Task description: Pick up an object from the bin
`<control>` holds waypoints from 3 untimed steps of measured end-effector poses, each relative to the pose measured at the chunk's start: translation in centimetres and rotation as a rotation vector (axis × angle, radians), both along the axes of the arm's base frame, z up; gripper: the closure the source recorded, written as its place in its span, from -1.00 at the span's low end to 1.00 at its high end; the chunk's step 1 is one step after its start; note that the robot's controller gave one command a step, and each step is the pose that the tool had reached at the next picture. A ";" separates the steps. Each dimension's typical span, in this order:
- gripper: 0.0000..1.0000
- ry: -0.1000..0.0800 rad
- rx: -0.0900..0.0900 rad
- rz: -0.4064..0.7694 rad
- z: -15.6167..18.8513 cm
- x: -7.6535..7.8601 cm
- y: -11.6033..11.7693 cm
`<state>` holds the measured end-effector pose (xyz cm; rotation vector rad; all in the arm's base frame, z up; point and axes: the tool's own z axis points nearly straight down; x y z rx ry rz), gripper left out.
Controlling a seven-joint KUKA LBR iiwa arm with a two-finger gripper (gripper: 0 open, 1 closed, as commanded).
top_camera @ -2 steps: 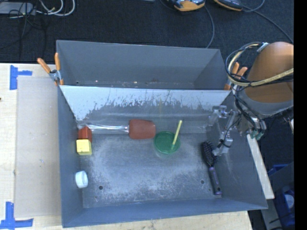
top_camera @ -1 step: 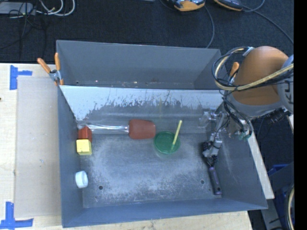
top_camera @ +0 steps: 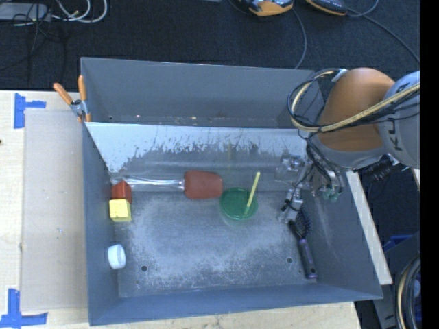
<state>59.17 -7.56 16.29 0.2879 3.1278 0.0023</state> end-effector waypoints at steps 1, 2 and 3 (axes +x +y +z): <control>-1.00 -0.002 0.001 -0.055 -3.6 0.3 1.2; -1.00 0.000 0.001 -0.117 -8.7 -1.5 3.0; 1.00 -0.005 0.002 -0.096 -9.2 1.9 7.4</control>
Offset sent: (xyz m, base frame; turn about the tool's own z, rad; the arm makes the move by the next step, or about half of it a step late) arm -0.0192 0.0336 -0.0929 0.1225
